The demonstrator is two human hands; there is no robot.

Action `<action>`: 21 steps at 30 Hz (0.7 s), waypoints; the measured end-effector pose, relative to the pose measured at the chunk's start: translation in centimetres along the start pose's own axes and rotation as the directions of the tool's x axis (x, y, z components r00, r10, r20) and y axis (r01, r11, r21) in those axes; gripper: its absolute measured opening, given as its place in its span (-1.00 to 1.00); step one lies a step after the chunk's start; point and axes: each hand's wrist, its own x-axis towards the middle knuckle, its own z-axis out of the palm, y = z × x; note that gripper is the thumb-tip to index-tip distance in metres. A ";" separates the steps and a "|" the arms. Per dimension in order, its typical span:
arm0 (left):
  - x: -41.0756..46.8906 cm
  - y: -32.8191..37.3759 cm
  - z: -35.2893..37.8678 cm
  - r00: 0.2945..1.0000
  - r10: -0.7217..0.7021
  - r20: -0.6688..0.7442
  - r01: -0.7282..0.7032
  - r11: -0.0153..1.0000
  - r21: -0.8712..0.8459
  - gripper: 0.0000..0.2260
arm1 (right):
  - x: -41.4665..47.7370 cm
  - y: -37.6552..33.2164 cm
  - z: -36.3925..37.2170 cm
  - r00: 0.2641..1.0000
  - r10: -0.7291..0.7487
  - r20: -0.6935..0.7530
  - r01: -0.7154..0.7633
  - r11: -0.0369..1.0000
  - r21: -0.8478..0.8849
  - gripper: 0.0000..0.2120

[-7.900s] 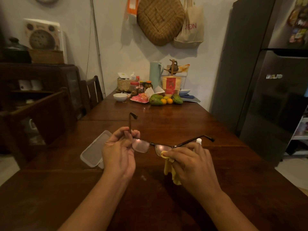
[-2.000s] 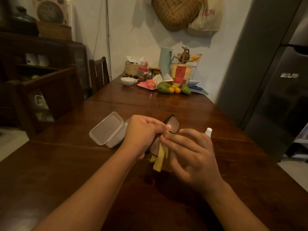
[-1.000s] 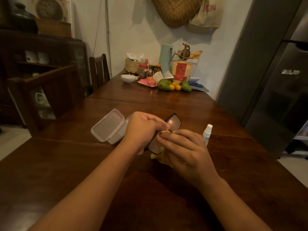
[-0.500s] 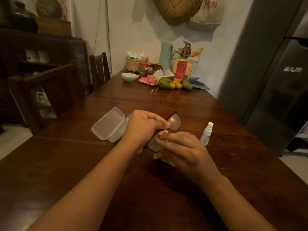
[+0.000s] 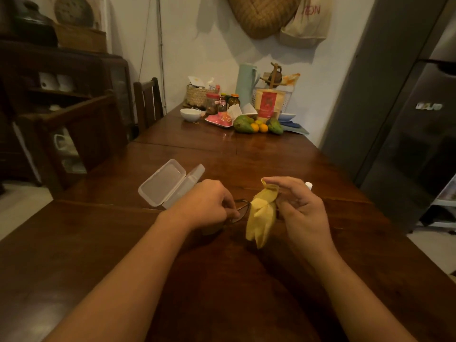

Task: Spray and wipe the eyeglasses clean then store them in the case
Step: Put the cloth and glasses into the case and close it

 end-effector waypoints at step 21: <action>-1.6 -10.6 -3.3 0.626 -0.624 -0.468 0.378 0.768 -0.517 -0.84 | 5.6 -5.4 6.5 0.981 0.042 0.187 -0.032 0.998 -0.055 -0.57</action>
